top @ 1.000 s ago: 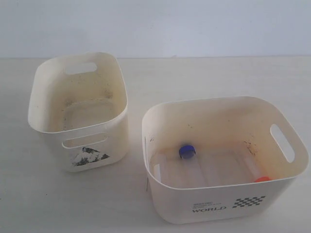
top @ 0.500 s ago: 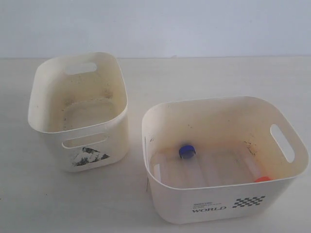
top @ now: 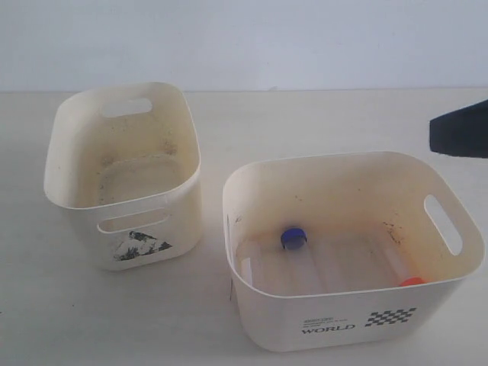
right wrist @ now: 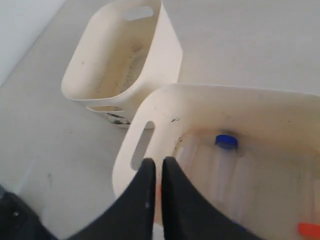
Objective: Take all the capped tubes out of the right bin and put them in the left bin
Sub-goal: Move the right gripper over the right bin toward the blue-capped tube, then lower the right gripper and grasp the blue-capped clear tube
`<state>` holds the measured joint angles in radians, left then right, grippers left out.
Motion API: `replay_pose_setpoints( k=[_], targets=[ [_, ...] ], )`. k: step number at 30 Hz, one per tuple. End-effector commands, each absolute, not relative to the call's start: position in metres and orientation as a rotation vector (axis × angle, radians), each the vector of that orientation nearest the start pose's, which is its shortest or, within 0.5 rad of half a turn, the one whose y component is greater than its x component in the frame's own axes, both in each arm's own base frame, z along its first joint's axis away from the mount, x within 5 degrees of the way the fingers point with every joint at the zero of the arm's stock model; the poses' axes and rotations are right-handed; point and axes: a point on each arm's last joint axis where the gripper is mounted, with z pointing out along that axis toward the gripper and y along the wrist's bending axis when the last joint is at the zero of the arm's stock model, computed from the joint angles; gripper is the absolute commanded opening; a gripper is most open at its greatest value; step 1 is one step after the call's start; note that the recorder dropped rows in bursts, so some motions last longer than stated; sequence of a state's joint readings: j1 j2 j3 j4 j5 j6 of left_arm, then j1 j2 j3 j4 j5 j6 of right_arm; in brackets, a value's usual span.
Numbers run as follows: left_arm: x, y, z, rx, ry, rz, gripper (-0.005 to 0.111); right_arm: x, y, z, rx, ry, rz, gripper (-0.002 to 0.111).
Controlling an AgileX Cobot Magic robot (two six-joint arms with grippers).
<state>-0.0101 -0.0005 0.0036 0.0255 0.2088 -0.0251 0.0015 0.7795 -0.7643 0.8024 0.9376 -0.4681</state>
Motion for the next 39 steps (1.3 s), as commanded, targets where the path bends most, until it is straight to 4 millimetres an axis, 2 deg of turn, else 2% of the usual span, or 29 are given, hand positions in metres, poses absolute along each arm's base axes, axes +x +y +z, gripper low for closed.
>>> replay_pose_setpoints(
  k=[1,4,7,11,14,18,19,20,22,24,26,29,31,32,33,34,39],
  targets=[
    [0.056,0.0,0.195,-0.008,1.686,-0.016,0.004,0.125,0.064,0.349,-0.314,2.15,0.913,0.004],
    [0.056,0.0,0.195,-0.008,1.686,-0.016,0.004,0.124,0.068,0.357,-0.325,2.067,1.005,0.004],
    [0.056,0.0,0.195,-0.008,1.686,-0.016,0.004,0.128,0.068,0.369,-0.306,1.99,1.002,0.004],
    [0.056,0.0,0.195,-0.008,1.686,-0.016,0.004,0.144,0.067,0.382,-0.303,1.968,0.975,0.004],
    [0.056,0.0,0.195,-0.008,1.686,-0.016,0.004,0.16,0.071,0.384,-0.318,1.998,1.006,0.004],
    [0.056,0.0,0.195,-0.008,1.686,-0.016,0.004,0.161,0.095,0.389,-0.394,1.904,1.1,0.004],
    [0.056,0.0,0.195,-0.008,1.686,-0.016,0.004,0.155,0.112,0.392,-0.437,1.863,1.121,0.004],
    [0.056,0.0,0.195,-0.008,1.686,-0.016,0.004,0.152,0.12,0.392,-0.47,1.851,1.107,0.004],
    [0.056,0.0,0.195,-0.008,1.686,-0.016,0.004,0.15,0.135,0.383,-0.489,1.909,1.026,0.004],
    [0.056,0.0,0.195,-0.008,1.686,-0.016,0.004,0.163,0.143,0.359,-0.43,2.102,0.878,0.004],
    [0.056,0.0,0.195,-0.008,1.686,-0.016,0.004,0.185,0.145,0.316,-0.406,2.395,0.61,0.004],
    [0.056,0.0,0.195,-0.008,1.686,-0.016,0.004,0.201,0.153,0.286,-0.401,2.545,0.504,0.004],
    [0.056,0.0,0.195,-0.008,1.686,-0.016,0.004,0.211,0.158,0.271,-0.41,2.591,0.468,0.018],
    [0.056,0.0,0.195,-0.008,1.686,-0.016,0.004,0.216,0.16,0.262,-0.412,2.615,0.435,0.035],
    [0.056,0.0,0.195,-0.008,1.686,-0.016,0.004,0.219,0.161,0.256,-0.411,2.631,0.409,0.046],
    [0.056,0.0,0.195,-0.008,1.686,-0.016,0.004,0.225,0.162,0.246,-0.38,2.654,0.376,0.062],
    [0.056,0.0,0.195,-0.008,1.686,-0.016,0.004,0.239,0.166,0.216,-0.356,2.725,0.266,0.065]
  ],
)
